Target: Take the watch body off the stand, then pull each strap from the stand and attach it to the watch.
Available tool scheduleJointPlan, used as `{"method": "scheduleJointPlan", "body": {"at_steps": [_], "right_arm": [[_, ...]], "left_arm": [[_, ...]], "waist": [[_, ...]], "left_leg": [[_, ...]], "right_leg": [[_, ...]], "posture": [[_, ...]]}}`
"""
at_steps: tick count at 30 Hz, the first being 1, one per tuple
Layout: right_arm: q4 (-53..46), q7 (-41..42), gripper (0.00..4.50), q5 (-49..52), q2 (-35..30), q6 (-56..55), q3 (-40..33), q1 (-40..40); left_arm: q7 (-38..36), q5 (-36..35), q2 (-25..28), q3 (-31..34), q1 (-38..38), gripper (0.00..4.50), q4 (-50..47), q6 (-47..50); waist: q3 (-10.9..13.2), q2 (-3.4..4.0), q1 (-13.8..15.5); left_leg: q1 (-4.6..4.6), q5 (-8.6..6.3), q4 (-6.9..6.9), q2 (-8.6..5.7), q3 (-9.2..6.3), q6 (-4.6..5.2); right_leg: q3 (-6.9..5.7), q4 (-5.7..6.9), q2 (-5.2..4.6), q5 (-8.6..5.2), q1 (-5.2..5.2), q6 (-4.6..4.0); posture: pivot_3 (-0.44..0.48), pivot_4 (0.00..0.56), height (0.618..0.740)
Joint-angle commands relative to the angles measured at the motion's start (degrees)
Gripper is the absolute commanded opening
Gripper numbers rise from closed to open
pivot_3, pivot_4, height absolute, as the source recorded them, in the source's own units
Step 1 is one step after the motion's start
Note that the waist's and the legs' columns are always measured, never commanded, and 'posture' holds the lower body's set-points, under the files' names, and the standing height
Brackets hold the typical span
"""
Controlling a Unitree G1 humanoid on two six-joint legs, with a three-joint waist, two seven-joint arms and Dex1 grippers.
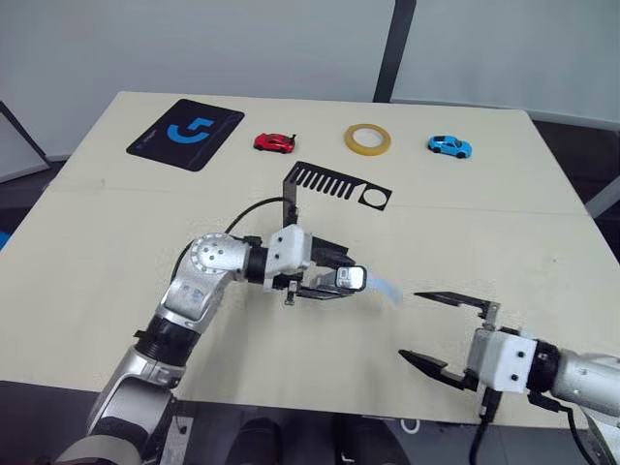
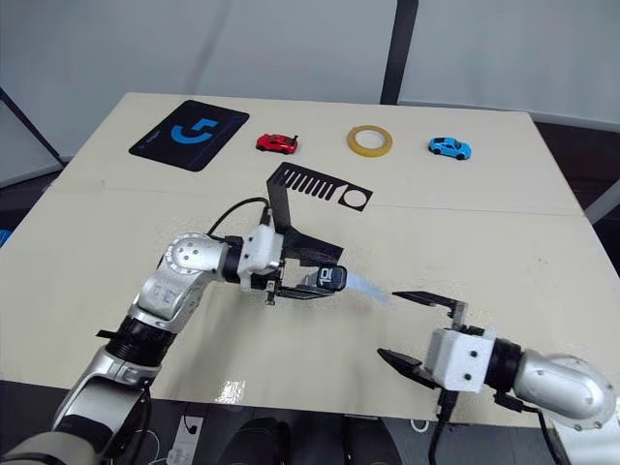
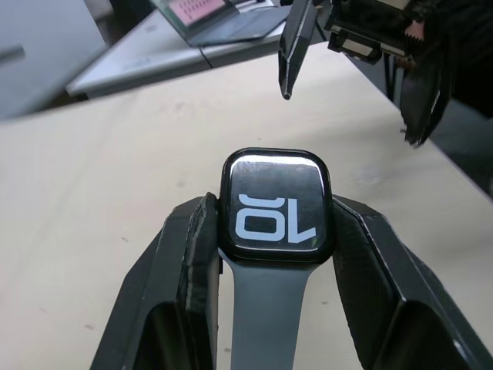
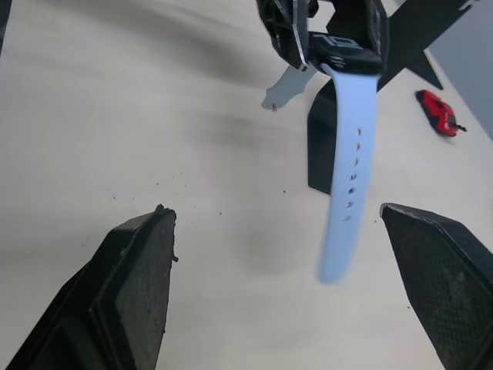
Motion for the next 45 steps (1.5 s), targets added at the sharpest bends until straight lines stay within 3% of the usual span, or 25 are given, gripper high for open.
{"method": "scheduleJointPlan", "body": {"at_steps": [1,3,10,21,24,25,27,32,39,45], "right_arm": [[-0.2,-2.1,4.44,3.1,1.6,-1.8,-4.0,0.5],[-1.0,-2.9,4.44,3.6,2.4,-2.1,-4.9,1.1],[-0.9,-3.1,4.44,-1.5,2.7,-11.3,-4.8,4.4],[0.1,-4.6,4.44,-2.1,2.5,-14.9,-5.2,6.9],[-0.7,-4.0,4.44,1.0,1.7,-12.8,-6.2,7.7],[-1.5,-4.0,4.44,3.5,1.3,-10.5,-7.2,8.0],[-2.7,-4.0,4.44,7.0,0.6,-7.3,-8.5,8.9],[-5.1,-0.2,4.44,14.1,-1.7,-2.6,-12.7,13.3],[-6.0,3.2,4.44,16.7,-3.4,0.6,-15.7,14.8],[-6.3,3.8,4.44,16.3,-3.0,1.7,-16.1,14.7]], "left_arm": [[-1.3,2.7,0.1,2.0,-0.1,1.68,3.3,-17.8],[-1.1,4.5,0.3,2.3,-0.4,1.68,6.2,-26.3],[3.8,8.6,0.3,3.3,-1.7,1.68,11.4,-40.6],[6.8,8.9,2.1,0.7,-1.8,1.68,13.4,-43.3],[4.6,0.4,2.9,-0.7,1.4,1.68,5.6,-26.0],[2.0,-5.4,6.0,-2.8,3.6,1.68,-0.8,-12.4],[0.0,-11.8,10.1,-4.6,6.3,1.68,-9.4,4.8],[10.8,-16.5,13.1,-5.8,4.3,1.68,-20.5,41.1],[17.4,-5.7,5.0,-14.2,5.3,1.68,-20.2,46.3],[23.1,7.7,-2.8,-19.9,4.7,1.68,-9.2,36.1]], "waist": [[0.0,0.00,-0.2],[0.0,0.01,-0.2],[0.0,0.01,0.0],[0.0,0.01,-0.1],[0.0,0.01,-0.2],[0.0,0.01,-0.3],[0.0,0.04,-0.6],[0.0,0.05,0.1],[0.1,-0.04,-0.3],[0.1,-0.05,-0.2]], "left_leg": [[0.01,0.00,0.00,0.00,0.02,0.00],[0.05,0.00,-0.01,0.02,0.07,0.01],[0.02,-0.05,0.00,0.01,0.07,0.08],[0.06,-0.04,0.00,0.02,0.09,0.08],[0.07,-0.04,0.00,0.03,0.09,0.08],[0.07,-0.05,-0.01,0.05,0.10,0.08],[0.05,-0.04,-0.02,0.13,0.09,0.06],[0.13,-0.02,0.01,0.07,-0.11,0.02],[0.83,-0.17,-0.10,0.04,-0.09,0.10],[0.91,-0.17,-0.12,0.02,-0.06,0.10]], "right_leg": [[0.01,0.01,0.00,0.00,0.00,0.01],[0.03,0.06,0.00,0.00,-0.01,0.01],[0.01,0.03,-0.02,0.02,0.00,0.03],[0.00,0.07,0.00,0.02,0.00,0.03],[0.01,0.09,0.00,0.02,0.00,0.03],[0.01,0.09,0.01,0.02,0.00,0.03],[0.03,0.27,0.02,0.01,-0.01,0.02],[-0.03,0.19,-0.06,-0.02,0.13,-0.04],[0.01,-0.15,0.00,-0.15,0.96,0.05],[0.08,-0.22,0.04,-0.16,1.02,0.04]], "posture": [[0.000,0.150,0.740],[0.000,0.150,0.740],[0.000,0.150,0.740],[0.000,0.150,0.740],[0.000,0.150,0.740],[0.000,0.150,0.740],[0.000,0.150,0.740],[0.000,0.150,0.740],[0.000,0.150,0.740],[0.000,0.150,0.740]]}}
